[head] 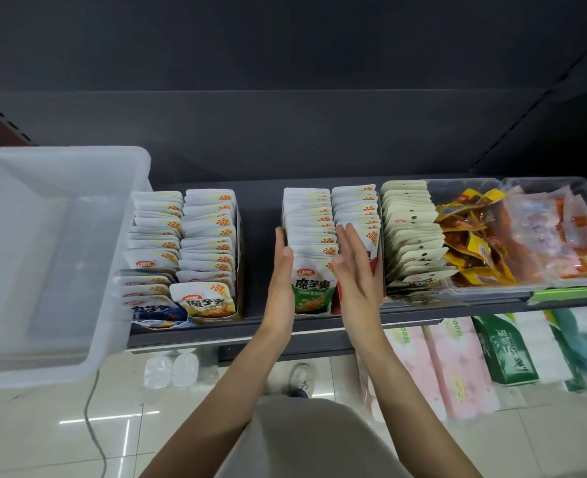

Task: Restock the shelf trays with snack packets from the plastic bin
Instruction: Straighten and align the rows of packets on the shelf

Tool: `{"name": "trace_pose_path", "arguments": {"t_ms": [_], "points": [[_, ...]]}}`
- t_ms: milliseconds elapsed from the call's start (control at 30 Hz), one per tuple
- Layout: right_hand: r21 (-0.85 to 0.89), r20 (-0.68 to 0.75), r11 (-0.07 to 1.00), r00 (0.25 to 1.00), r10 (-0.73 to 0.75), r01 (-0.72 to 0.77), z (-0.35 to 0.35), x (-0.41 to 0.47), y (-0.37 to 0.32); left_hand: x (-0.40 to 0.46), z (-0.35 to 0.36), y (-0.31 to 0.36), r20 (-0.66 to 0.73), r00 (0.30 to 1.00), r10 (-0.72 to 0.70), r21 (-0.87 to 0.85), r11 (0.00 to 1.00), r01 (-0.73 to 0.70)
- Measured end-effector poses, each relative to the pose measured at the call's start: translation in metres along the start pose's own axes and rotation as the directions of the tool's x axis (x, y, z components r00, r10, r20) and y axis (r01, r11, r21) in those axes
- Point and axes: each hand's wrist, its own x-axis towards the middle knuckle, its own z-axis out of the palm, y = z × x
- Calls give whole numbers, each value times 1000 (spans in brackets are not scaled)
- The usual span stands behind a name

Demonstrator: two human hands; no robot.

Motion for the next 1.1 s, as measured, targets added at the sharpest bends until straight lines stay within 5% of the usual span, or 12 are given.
{"name": "trace_pose_path", "arguments": {"t_ms": [400,500,567,667,767,933,1000,1100], "points": [[-189,10,979,997,-71,72,4,-3,-8,-12,2,13,-40,999,11,22,1000,-10],[-420,16,866,956,-294,274,9,-8,-14,-29,5,31,-128,990,52,218,976,-22],[-421,80,804,901,-427,419,16,-9,-22,-52,2,58,-97,984,148,341,934,-107],[-425,205,747,858,-471,512,38,-1,-34,-80,-27,99,-5,909,416,610,722,-327],[-549,329,698,886,-326,460,73,22,-39,-61,-78,125,53,810,584,870,372,-325],[-892,367,310,927,72,329,116,74,-36,14,-143,132,166,857,487,977,38,-211],[-919,342,269,923,176,289,124,84,-36,31,-152,130,262,875,408,962,-42,-268],[-902,347,358,897,273,240,127,94,-38,43,-156,133,316,868,383,947,-81,-310]]}}
